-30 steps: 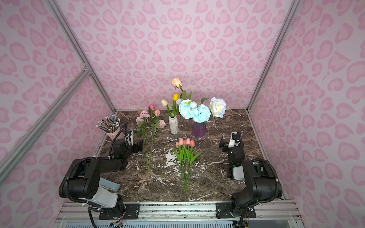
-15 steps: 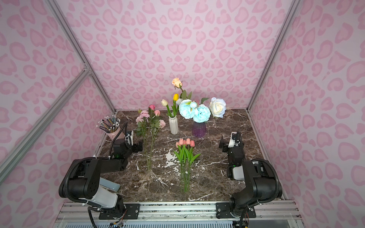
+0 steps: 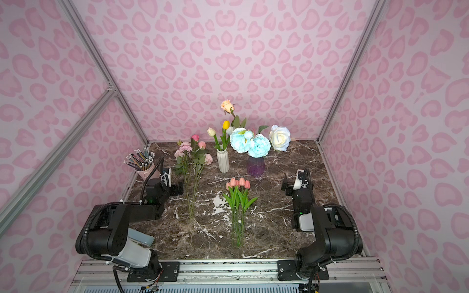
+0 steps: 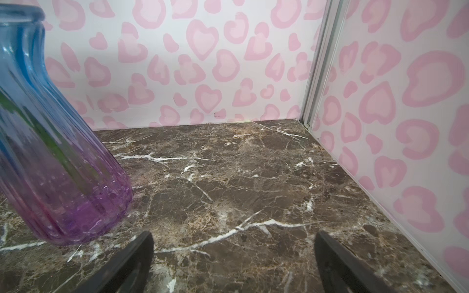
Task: Pick out pink flowers from the vase
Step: Reset both arms
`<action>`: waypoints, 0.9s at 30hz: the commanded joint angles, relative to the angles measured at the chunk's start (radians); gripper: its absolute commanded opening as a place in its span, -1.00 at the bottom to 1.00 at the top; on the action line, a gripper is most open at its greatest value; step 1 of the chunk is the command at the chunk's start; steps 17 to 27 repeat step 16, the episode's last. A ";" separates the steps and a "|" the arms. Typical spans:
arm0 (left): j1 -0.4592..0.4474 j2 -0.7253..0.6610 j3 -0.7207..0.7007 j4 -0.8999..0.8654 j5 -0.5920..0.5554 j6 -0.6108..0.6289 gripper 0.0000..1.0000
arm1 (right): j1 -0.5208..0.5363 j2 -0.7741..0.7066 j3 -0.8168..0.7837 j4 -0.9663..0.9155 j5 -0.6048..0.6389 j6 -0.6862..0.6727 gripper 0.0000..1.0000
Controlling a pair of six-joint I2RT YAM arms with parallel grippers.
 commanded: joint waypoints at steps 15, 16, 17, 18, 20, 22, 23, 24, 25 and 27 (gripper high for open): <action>-0.013 -0.004 0.000 0.021 -0.028 0.006 0.97 | 0.001 -0.001 -0.001 0.011 0.008 -0.010 1.00; -0.014 -0.005 0.001 0.023 -0.028 0.006 0.97 | 0.002 -0.002 -0.001 0.011 0.008 -0.010 1.00; -0.014 -0.005 0.001 0.023 -0.028 0.006 0.97 | 0.002 -0.002 -0.001 0.011 0.008 -0.010 1.00; -0.014 -0.005 0.001 0.023 -0.028 0.006 0.97 | 0.002 -0.002 -0.001 0.011 0.008 -0.010 1.00; -0.014 -0.005 0.001 0.023 -0.028 0.006 0.97 | 0.002 -0.002 -0.001 0.011 0.008 -0.010 1.00; -0.014 -0.005 0.001 0.023 -0.028 0.006 0.97 | 0.002 -0.002 -0.001 0.011 0.008 -0.010 1.00; -0.014 -0.005 0.001 0.023 -0.028 0.006 0.97 | 0.002 -0.002 -0.001 0.011 0.008 -0.010 1.00; -0.014 -0.005 0.001 0.023 -0.028 0.006 0.97 | 0.002 -0.002 -0.001 0.011 0.008 -0.010 1.00; -0.014 -0.005 0.001 0.023 -0.028 0.006 0.97 | 0.002 -0.002 -0.001 0.011 0.008 -0.010 1.00; -0.014 -0.005 0.001 0.023 -0.028 0.006 0.97 | 0.002 -0.002 -0.001 0.011 0.008 -0.010 1.00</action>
